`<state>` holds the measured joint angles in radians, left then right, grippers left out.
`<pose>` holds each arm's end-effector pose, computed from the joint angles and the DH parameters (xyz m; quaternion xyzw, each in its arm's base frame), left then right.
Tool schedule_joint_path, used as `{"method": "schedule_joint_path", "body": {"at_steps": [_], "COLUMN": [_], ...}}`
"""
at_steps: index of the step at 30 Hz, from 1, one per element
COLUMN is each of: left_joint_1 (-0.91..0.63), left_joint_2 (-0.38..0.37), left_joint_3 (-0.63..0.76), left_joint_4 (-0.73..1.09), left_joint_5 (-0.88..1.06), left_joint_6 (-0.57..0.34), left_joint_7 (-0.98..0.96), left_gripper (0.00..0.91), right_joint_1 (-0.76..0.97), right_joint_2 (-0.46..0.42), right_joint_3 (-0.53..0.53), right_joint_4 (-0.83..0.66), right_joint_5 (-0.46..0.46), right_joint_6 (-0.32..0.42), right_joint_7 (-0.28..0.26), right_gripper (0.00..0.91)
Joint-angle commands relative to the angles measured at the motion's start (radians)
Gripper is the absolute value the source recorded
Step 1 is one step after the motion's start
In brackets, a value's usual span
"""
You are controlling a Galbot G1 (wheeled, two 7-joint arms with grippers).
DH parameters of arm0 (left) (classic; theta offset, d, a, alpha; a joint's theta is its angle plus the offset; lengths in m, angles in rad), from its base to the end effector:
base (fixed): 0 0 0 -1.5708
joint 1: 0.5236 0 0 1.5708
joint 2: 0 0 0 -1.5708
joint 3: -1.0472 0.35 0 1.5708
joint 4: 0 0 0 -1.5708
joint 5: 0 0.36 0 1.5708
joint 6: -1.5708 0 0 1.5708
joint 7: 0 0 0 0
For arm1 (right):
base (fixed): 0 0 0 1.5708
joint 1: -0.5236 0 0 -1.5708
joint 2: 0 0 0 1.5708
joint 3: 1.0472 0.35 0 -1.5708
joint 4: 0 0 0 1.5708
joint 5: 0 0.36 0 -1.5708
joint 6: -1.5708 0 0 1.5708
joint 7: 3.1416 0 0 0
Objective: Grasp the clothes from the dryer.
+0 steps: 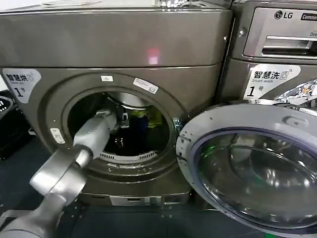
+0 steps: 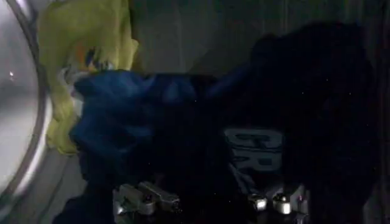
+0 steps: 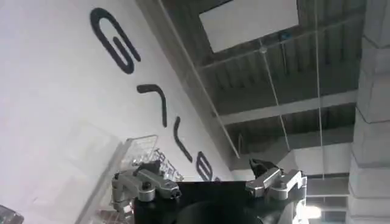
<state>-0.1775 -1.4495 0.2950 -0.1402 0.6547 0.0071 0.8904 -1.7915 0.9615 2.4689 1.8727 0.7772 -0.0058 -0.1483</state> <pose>0.6755 0.0490 -0.2071 -0.3828 -0.6279 -0.5613 0.3797 -0.1034 -0.4014 0.0733 0.4515 0.7766 -0.3036 0.3177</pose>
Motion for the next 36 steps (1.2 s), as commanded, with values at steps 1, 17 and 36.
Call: {"method": "schedule_joint_path", "body": {"at_steps": [1, 17, 36], "left_joint_1": [0.021, 0.011, 0.043], "left_joint_2": [-0.003, 0.001, 0.013], "left_joint_3": [0.002, 0.019, -0.076], "left_joint_4": [0.001, 0.002, -0.092], "left_joint_5": [0.005, -0.011, -0.120], "left_joint_6": [0.005, 0.000, 0.030], "left_joint_7": [-0.004, 0.002, -0.073], "left_gripper": [0.907, 0.046, 0.000], "right_joint_1": [-0.002, -0.009, 0.002], "right_joint_2": [0.003, -0.004, 0.002], "right_joint_3": [0.005, 0.014, 0.006], "right_joint_4": [-0.001, -0.007, -0.010], "right_joint_5": [-0.001, 0.001, -0.002], "right_joint_6": [0.001, 0.001, 0.002], "right_joint_7": [0.000, 0.000, -0.002], "right_gripper": [0.907, 0.907, 0.907]}}
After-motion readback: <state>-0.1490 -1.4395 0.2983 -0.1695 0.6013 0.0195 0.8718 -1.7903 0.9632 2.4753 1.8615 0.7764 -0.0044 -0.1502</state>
